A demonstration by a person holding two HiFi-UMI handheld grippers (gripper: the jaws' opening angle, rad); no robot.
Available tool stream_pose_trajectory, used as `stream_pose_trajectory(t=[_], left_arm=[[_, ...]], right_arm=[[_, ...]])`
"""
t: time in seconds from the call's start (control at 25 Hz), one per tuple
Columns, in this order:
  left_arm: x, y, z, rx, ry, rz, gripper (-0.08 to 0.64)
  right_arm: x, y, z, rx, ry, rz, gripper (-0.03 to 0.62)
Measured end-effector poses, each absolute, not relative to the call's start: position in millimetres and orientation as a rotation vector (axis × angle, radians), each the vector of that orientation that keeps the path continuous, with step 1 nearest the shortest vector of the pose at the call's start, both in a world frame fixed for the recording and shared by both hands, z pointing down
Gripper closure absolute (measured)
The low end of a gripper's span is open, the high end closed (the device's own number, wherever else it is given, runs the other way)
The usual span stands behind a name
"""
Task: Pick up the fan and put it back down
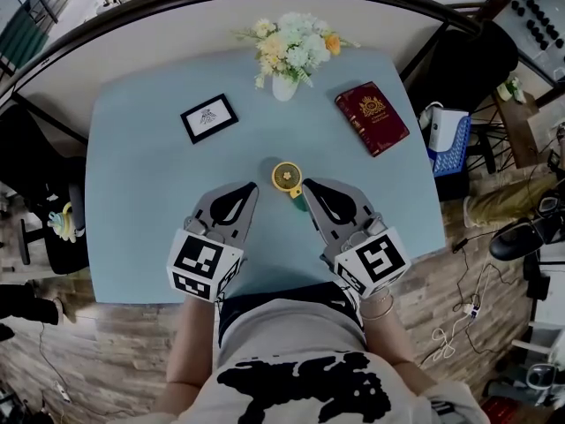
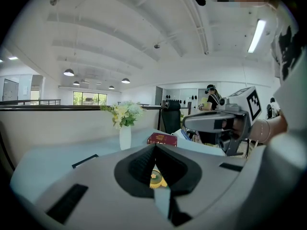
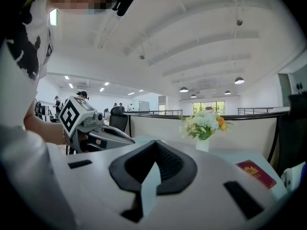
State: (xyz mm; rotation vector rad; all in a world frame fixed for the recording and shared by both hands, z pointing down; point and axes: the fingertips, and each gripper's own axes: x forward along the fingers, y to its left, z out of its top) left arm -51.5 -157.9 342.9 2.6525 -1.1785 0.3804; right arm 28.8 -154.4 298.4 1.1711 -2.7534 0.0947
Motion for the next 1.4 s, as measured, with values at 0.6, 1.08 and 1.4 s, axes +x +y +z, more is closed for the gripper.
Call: stream_pose_trajectory(t=[0.6, 1.08, 1.4], left_arm=[[-53, -160, 345, 2.643, -1.184, 0.38, 0.548], [-52, -160, 346, 2.642, -1.181, 0.389, 0.548], [-54, -160, 349, 2.637, -1.18, 0.402, 0.548]], right_arm=[[28, -154, 302, 1.146, -2.743, 0.089, 0.589], [30, -154, 301, 1.154, -2.746, 0.096, 0.589], [34, -157, 311, 1.155, -2.73, 0.127, 0.589]])
